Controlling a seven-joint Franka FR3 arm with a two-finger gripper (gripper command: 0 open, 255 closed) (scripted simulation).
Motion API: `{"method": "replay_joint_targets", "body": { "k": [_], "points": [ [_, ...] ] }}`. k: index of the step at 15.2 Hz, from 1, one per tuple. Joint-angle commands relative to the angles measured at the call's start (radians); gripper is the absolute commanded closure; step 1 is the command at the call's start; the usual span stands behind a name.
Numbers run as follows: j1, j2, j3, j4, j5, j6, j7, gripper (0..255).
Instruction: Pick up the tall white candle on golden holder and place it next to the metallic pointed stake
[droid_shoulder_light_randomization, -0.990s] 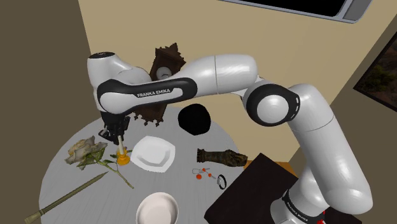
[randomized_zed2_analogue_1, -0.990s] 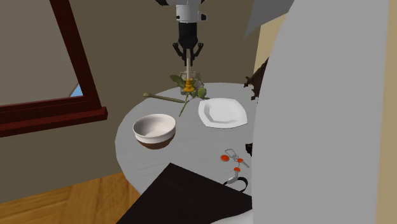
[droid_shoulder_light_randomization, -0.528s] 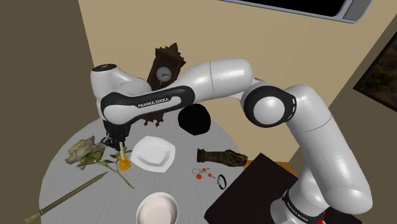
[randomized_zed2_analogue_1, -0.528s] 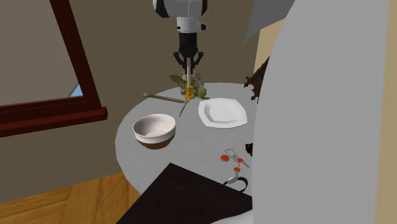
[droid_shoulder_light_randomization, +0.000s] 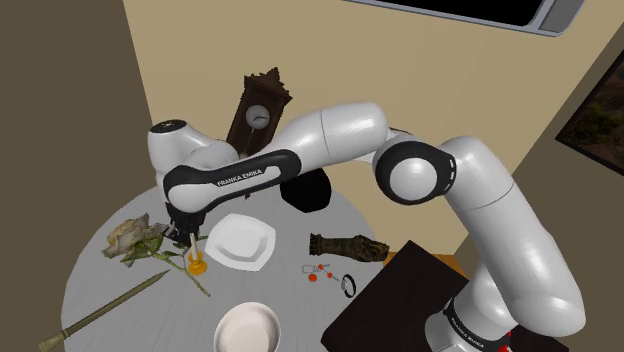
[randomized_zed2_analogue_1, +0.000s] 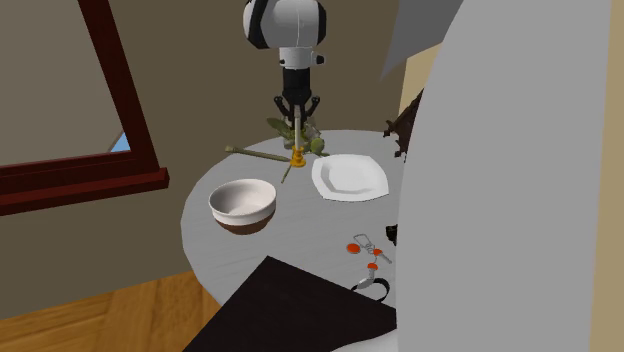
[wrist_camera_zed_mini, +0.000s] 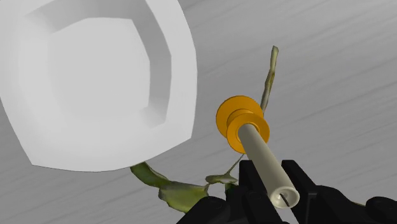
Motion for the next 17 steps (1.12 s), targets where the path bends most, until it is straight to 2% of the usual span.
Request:
{"method": "replay_joint_targets", "body": {
  "k": [1,5,13,14,17],
  "points": [
    [0.0,0.008,-0.002,-0.014,-0.003,0.023,0.004,255],
    [0.002,0.035,-0.008,-0.02,-0.01,0.055,0.007,255],
    [0.002,0.035,-0.007,-0.02,-0.01,0.055,0.007,255],
    [0.002,0.04,-0.008,-0.013,-0.01,0.053,0.005,0],
    [0.001,0.042,-0.009,-0.015,-0.011,0.056,0.004,0]
  ]
}}
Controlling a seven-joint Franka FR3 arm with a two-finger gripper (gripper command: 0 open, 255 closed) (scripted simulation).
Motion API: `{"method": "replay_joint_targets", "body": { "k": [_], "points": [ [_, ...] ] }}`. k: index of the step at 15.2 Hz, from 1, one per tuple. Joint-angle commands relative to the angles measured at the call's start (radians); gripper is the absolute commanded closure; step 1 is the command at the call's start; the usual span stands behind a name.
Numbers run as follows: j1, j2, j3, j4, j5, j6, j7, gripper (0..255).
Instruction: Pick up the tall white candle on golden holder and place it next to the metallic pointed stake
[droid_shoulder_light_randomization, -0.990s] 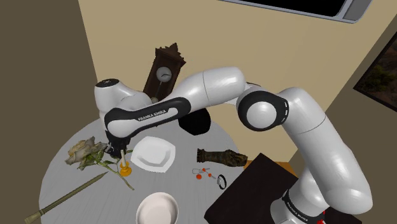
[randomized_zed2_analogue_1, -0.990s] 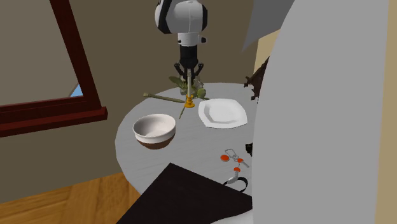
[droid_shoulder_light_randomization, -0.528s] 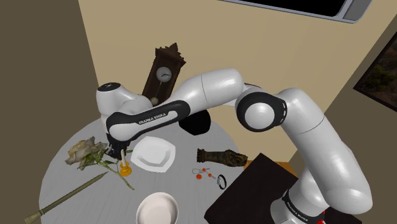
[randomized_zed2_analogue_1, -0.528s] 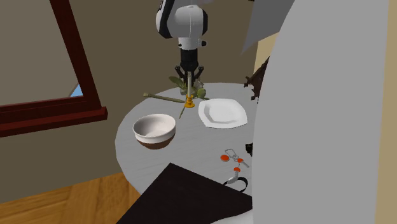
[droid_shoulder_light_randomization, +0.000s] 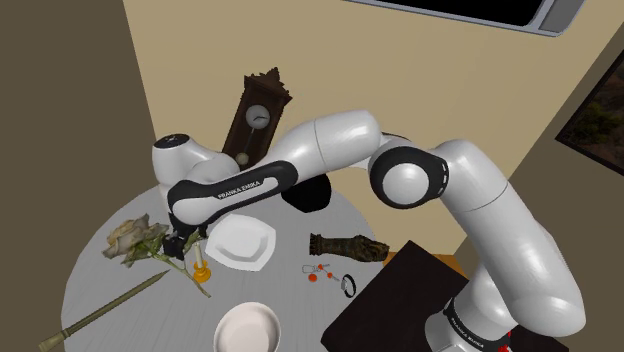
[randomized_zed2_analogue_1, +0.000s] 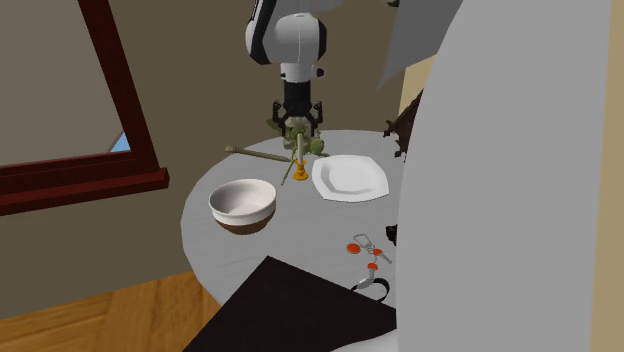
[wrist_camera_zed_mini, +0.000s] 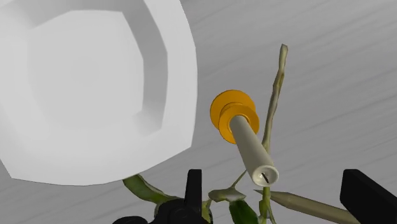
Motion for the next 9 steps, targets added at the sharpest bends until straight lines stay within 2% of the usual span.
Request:
{"method": "replay_joint_targets", "body": {
  "k": [1,6,9],
  "points": [
    [0.0,0.001,0.0,0.0,0.0,0.0,0.0,0],
    [-0.004,-0.068,0.015,0.016,0.016,-0.083,-0.006,0],
    [-0.004,-0.068,0.015,0.016,0.016,-0.083,-0.006,0]
  ]
}}
